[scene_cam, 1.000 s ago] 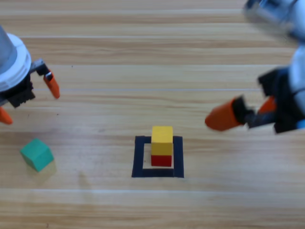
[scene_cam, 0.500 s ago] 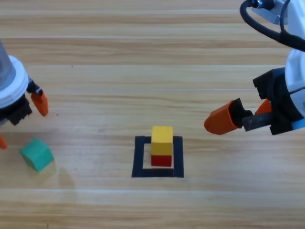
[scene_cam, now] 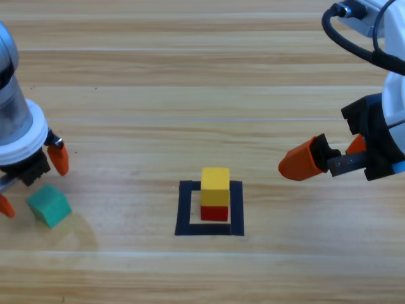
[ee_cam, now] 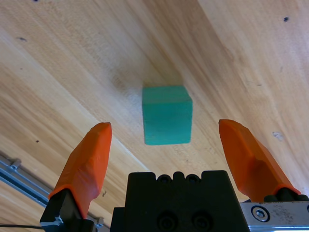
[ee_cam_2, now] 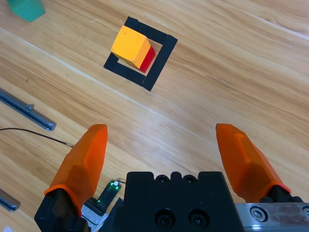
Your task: Stack the blocks in the rectangular block: red at the bottom, yellow in the middle, green on top
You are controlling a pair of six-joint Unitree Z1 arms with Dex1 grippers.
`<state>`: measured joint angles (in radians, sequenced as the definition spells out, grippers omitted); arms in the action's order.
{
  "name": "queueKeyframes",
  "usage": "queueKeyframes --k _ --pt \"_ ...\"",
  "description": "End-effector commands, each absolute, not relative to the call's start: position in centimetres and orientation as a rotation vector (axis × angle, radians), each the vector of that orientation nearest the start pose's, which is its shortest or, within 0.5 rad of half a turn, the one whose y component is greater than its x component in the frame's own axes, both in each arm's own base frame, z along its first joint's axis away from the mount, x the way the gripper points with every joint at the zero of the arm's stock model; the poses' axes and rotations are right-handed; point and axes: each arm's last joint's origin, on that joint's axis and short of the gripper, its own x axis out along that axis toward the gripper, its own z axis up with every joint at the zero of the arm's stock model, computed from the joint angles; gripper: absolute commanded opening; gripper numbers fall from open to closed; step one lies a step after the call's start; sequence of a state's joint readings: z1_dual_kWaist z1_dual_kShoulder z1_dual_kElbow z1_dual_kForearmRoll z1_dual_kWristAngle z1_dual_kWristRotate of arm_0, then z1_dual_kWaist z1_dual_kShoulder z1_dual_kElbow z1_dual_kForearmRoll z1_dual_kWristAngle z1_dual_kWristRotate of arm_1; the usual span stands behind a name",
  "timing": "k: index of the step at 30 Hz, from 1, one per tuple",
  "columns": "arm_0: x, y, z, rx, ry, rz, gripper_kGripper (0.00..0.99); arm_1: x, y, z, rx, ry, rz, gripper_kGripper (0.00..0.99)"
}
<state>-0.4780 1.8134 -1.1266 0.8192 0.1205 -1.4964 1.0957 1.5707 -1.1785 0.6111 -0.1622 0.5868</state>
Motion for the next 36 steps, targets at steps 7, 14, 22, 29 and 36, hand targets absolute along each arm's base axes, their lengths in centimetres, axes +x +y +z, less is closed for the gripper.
queueKeyframes --k 7,14,22,29,36 --pt "27.5 -14.0 19.1 -0.739 1.336 0.835 0.95 14.9 25.0 30.0 -0.138 1.091 0.49 0.988" --pt "27.8 -14.1 17.5 -0.732 1.348 0.848 0.95 14.9 25.0 30.0 -0.144 1.092 0.491 0.986" --pt "27.5 -14.0 16.1 -0.721 1.37 0.851 0.813 15.0 25.1 30.0 -0.15 1.092 0.494 0.986" --pt "27.7 -14.3 15.0 -0.663 1.443 0.793 0.42 15.0 25.1 29.9 -0.168 1.087 0.498 0.986" --pt "31.7 -13.6 18.4 -0.466 1.493 0.432 0.008 15.0 25.1 29.9 -0.174 1.082 0.494 0.986"
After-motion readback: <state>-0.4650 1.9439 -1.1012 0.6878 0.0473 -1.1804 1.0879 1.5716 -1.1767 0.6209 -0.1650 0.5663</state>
